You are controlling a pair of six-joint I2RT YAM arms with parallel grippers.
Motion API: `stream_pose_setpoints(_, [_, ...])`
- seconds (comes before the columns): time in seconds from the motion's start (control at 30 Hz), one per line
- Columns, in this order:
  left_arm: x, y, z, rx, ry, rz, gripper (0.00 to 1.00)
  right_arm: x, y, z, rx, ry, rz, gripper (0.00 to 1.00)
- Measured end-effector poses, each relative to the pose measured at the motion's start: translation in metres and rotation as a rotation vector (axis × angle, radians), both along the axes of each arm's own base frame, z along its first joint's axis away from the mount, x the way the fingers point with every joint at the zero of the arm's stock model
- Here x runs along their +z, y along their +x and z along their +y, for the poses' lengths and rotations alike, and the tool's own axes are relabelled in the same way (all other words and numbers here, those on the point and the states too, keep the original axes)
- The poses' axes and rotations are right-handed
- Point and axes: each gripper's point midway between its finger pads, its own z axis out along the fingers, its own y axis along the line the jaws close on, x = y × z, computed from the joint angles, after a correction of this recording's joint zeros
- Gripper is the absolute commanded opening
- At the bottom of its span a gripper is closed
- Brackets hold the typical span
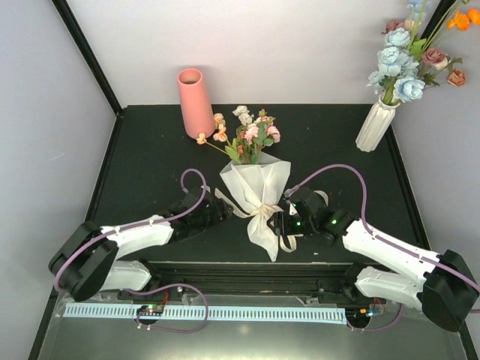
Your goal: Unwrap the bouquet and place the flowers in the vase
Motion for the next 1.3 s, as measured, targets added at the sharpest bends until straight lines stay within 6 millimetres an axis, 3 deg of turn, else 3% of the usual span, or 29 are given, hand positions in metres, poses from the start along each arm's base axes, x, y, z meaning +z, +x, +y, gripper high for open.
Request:
stream_pose_setpoints(0.17, [-0.018, -0.001, -0.020, 0.019, -0.064, 0.084, 0.72, -0.009, -0.002, -0.005, -0.016, -0.018, 0.012, 0.66])
stream_pose_setpoints(0.4, [-0.019, 0.009, -0.054, -0.001, -0.134, 0.109, 0.58, -0.013, 0.000, -0.008, -0.030, -0.037, 0.008, 0.66])
stream_pose_setpoints(0.57, [-0.023, 0.013, -0.063, 0.001, -0.148, 0.126, 0.37, -0.016, -0.002, -0.013, -0.037, -0.046, 0.007, 0.66])
stream_pose_setpoints(0.67, [-0.024, 0.013, -0.064, 0.005, -0.152, 0.133, 0.14, -0.016, -0.001, -0.014, -0.043, -0.051, 0.002, 0.66])
stream_pose_setpoints(0.9, [-0.020, 0.012, -0.066, 0.002, -0.154, 0.118, 0.03, -0.017, -0.001, -0.014, -0.042, -0.049, 0.000, 0.67])
stream_pose_setpoints(1.03, [-0.010, 0.014, -0.065, 0.003, -0.156, 0.086, 0.02, -0.016, -0.002, -0.010, -0.025, -0.036, -0.002, 0.67])
stream_pose_setpoints(1.3, [0.004, 0.015, -0.062, -0.002, -0.151, 0.036, 0.02, -0.011, -0.020, 0.018, 0.094, -0.002, -0.006, 0.67])
